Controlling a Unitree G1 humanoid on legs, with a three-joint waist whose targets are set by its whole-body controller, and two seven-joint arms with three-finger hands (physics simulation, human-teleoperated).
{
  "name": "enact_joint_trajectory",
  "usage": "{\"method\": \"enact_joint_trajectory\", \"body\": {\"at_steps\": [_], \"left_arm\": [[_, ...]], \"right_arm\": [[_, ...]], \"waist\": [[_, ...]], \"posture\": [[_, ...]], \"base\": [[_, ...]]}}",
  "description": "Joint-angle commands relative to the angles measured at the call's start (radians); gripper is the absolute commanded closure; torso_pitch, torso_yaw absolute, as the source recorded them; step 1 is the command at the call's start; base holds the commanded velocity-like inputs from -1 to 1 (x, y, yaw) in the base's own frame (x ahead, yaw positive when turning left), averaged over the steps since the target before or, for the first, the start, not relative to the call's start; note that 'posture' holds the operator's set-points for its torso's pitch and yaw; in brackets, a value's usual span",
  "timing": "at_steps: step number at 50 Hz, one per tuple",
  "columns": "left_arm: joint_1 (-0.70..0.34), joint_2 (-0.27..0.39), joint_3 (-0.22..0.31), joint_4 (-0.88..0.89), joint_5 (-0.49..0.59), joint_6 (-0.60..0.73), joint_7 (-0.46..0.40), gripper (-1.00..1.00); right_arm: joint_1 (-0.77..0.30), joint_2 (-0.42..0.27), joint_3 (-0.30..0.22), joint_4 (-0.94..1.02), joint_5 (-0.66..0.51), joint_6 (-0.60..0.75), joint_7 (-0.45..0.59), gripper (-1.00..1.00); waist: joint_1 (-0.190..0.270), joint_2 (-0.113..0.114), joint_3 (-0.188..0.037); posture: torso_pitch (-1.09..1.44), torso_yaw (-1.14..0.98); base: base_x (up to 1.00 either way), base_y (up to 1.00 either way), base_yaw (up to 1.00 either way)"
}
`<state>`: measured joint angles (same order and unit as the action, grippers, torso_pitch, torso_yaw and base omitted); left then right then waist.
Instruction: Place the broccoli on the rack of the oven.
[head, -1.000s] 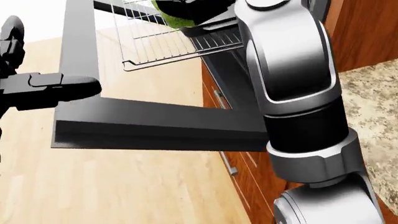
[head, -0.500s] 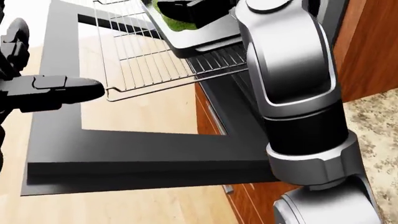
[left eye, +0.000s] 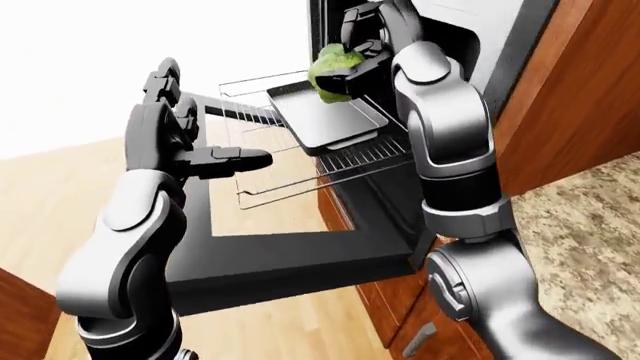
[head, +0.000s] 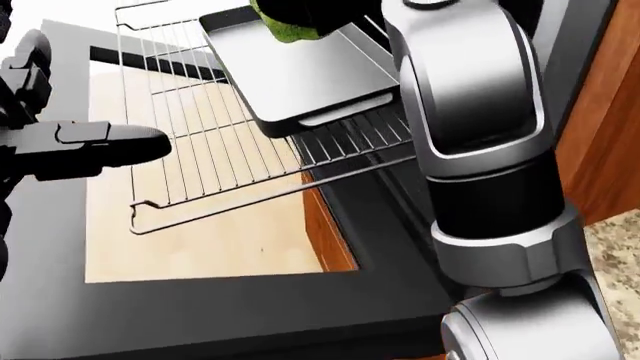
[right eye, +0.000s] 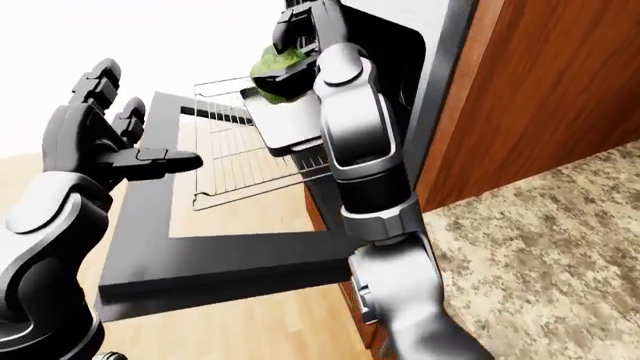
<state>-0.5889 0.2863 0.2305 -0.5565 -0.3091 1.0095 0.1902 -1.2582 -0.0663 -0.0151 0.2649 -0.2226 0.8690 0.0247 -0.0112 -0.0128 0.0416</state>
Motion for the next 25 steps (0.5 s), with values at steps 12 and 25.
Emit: {"method": "enact_joint_trajectory", "body": {"at_steps": [12, 25], "left_arm": [[-0.028, 0.017, 0.024, -0.04, 0.009, -0.034, 0.012, -1.0], [-0.033, 0.019, 0.026, -0.036, 0.006, -0.034, 0.013, -1.0]], "right_arm": [[-0.056, -0.001, 0.005, -0.046, 0.005, -0.04, -0.007, 1.0], [-0.069, -0.003, 0.004, -0.03, 0.009, -0.057, -0.016, 1.0]], "waist": [[-0.002, 0.106, -0.028], [0.015, 0.036, -0.018]], "posture": [[0.0, 0.0], [0.0, 0.0]], "base": [[0.19, 0.0, 0.0], [0.02, 0.0, 0.0]]}}
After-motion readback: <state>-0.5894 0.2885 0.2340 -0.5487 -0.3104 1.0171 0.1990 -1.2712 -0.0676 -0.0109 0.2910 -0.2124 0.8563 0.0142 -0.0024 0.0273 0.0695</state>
